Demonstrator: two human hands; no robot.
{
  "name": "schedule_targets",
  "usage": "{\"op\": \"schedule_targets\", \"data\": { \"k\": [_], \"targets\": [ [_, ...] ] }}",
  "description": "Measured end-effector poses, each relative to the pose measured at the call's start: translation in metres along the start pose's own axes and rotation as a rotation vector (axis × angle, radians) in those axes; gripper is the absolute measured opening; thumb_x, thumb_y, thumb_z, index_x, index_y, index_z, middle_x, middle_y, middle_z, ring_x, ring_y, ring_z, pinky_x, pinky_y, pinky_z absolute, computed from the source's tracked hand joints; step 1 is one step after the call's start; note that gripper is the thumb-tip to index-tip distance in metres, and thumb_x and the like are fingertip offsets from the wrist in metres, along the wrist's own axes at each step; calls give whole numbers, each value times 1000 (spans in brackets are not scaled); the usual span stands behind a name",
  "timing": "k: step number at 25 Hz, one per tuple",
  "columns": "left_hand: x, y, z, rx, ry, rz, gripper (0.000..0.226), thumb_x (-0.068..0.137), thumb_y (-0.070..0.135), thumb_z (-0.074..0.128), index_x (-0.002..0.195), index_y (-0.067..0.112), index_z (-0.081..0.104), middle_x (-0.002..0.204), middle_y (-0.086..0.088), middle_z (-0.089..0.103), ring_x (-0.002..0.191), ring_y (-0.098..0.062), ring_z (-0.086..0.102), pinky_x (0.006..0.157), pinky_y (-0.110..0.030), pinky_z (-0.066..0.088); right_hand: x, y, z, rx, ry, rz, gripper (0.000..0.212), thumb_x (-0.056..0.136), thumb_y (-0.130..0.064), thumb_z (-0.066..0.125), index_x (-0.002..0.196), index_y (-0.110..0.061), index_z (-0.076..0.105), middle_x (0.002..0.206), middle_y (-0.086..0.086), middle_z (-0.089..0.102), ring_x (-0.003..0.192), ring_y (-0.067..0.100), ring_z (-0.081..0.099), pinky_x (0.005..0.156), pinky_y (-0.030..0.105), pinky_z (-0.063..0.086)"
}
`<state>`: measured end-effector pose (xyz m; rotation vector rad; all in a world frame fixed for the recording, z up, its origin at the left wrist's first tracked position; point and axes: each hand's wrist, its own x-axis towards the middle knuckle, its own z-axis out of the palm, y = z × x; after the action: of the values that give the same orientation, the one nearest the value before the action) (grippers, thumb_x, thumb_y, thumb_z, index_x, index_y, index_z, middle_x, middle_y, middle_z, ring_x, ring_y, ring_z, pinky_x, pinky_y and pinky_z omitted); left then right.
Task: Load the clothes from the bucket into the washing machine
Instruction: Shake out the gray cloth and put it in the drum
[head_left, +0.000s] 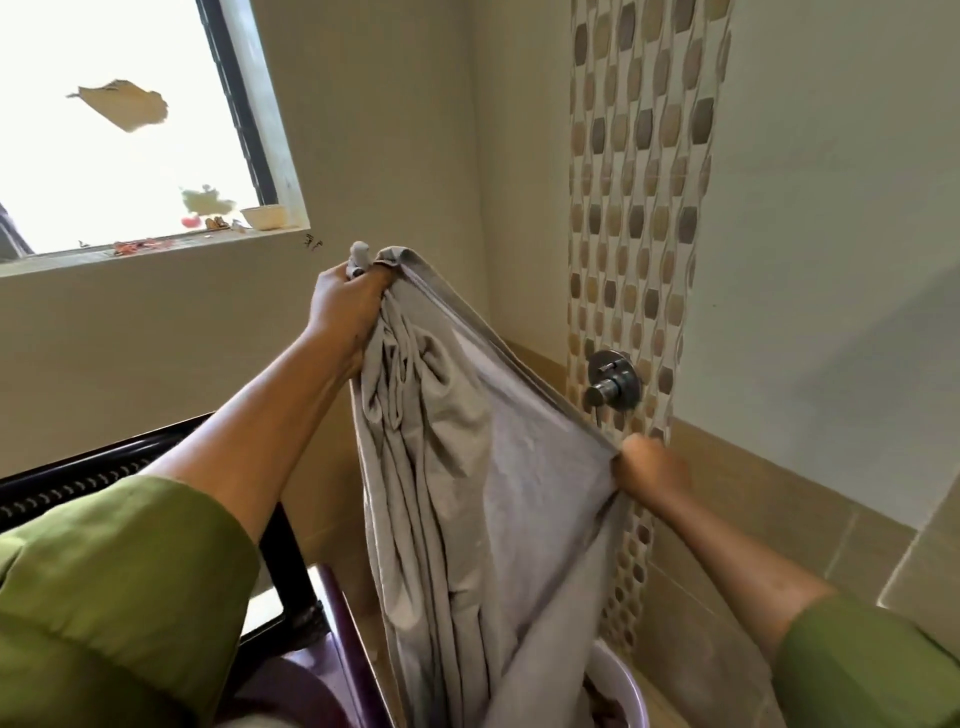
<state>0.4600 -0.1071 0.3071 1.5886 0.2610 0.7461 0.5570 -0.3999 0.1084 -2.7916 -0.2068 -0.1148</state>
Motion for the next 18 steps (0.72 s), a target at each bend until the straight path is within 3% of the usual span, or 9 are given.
{"op": "schedule_targets", "data": {
  "k": [2, 5, 7, 8, 10, 12, 13, 15, 18],
  "targets": [
    [9, -7, -20, -38, 111, -15, 16, 79, 29, 69, 68, 20, 61, 74, -3, 63, 77, -21, 59, 72, -35, 50, 19, 8, -31, 29, 203, 60, 18, 88, -5, 43, 84, -3, 60, 93, 21, 65, 87, 37, 63, 66, 34, 45],
    [17, -15, -45, -162, 288, -45, 28, 83, 33, 70, 62, 23, 54, 71, 0, 59, 75, -22, 58, 78, -39, 52, 44, -2, -96, 275, 536, 159, 21, 92, -6, 41, 98, 1, 61, 104, 27, 64, 96, 45, 61, 72, 37, 41],
    [14, -18, -43, -206, 286, -43, 27, 84, 41, 70, 68, 23, 57, 75, -1, 62, 77, -23, 62, 86, -45, 57, 48, -29, -130, 477, 613, 230, 24, 96, -12, 41, 105, -2, 62, 111, 24, 64, 103, 42, 60, 73, 35, 40],
    [9, -20, -33, -171, 216, -39, 29, 81, 46, 72, 73, 21, 62, 80, -4, 66, 81, -26, 66, 89, -50, 56, 46, -51, -141, 558, 599, 214, 26, 97, -15, 43, 108, -3, 64, 113, 21, 66, 104, 39, 61, 73, 33, 40],
    [-8, -23, 1, -41, -19, 13, 45, 72, 53, 75, 86, 10, 69, 89, -11, 67, 86, -27, 65, 90, -55, 54, 29, -107, -150, 704, 513, -83, 24, 94, -11, 49, 103, -2, 70, 104, 18, 70, 97, 34, 65, 67, 29, 41],
    [-29, -27, 37, 42, -337, 55, 53, 73, 48, 75, 102, 4, 67, 94, -10, 68, 87, -23, 62, 87, -49, 53, 5, -155, -144, 761, 345, -449, 19, 91, -10, 55, 91, -2, 73, 93, 17, 73, 88, 30, 67, 71, 36, 49],
    [-35, -29, 49, 74, -449, 50, 42, 78, 42, 75, 101, 7, 68, 92, -6, 70, 86, -19, 64, 85, -44, 52, -3, -169, -142, 783, 281, -533, 20, 91, -12, 56, 85, -1, 72, 86, 16, 73, 81, 28, 66, 73, 40, 49],
    [-35, -33, 53, 156, -483, 15, 14, 82, 28, 76, 87, 16, 72, 83, 1, 74, 79, -13, 68, 81, -37, 53, -2, -173, -144, 855, 221, -563, 19, 91, -12, 56, 82, -1, 69, 79, 14, 71, 75, 28, 64, 74, 40, 49],
    [-26, -34, 47, 212, -338, -6, 18, 70, 30, 76, 80, 15, 73, 80, 0, 73, 76, -16, 67, 79, -36, 54, 7, -154, -132, 766, 269, -600, 11, 89, -13, 56, 94, -8, 66, 85, 5, 69, 77, 18, 62, 69, 31, 48]
  ]
}}
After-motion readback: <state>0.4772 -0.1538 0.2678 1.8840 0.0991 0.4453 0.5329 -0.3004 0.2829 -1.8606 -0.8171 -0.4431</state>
